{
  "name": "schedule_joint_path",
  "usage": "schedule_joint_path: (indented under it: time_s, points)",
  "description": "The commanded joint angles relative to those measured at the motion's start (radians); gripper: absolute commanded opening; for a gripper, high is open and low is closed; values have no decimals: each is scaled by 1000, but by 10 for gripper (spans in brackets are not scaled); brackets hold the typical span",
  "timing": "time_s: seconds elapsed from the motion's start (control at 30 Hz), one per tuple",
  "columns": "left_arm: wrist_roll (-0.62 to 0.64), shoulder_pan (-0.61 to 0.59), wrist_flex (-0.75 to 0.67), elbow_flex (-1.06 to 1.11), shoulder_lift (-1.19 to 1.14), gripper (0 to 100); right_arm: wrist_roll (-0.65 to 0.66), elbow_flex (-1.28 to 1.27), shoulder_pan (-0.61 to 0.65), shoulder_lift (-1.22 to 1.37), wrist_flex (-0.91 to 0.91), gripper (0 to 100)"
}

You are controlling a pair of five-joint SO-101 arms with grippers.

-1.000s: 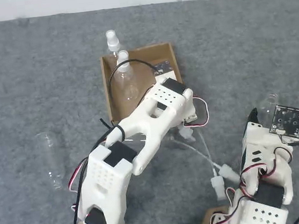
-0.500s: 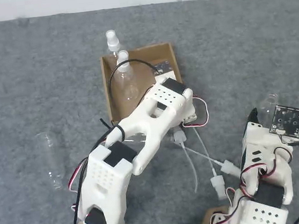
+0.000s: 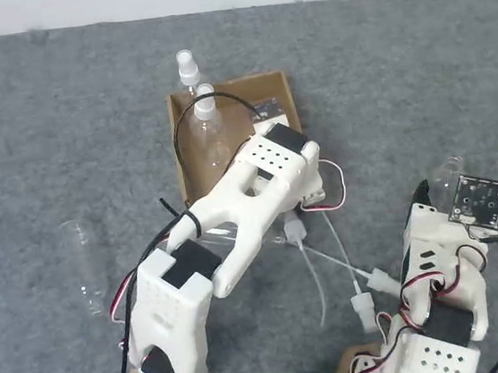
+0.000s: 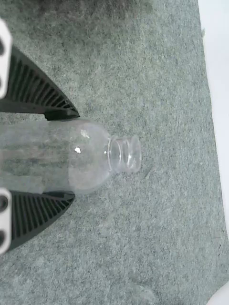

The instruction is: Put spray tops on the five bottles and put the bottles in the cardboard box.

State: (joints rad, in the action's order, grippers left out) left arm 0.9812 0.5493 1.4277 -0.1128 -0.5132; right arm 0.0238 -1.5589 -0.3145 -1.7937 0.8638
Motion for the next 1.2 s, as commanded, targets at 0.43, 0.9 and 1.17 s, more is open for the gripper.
schedule_joint_path:
  time_s: [0.43, 0.9, 1.17]
  points:
    - [-60, -3, 43, 7, 216, 12, 14, 11, 1, -22, -25, 81]
    - [-60, -8, 40, 131, 433, 12, 14, 9, 5, -22, -25, 80]
    - [-60, -9, 18, 219, 589, 12, 12, 8, 7, -22, -24, 80]
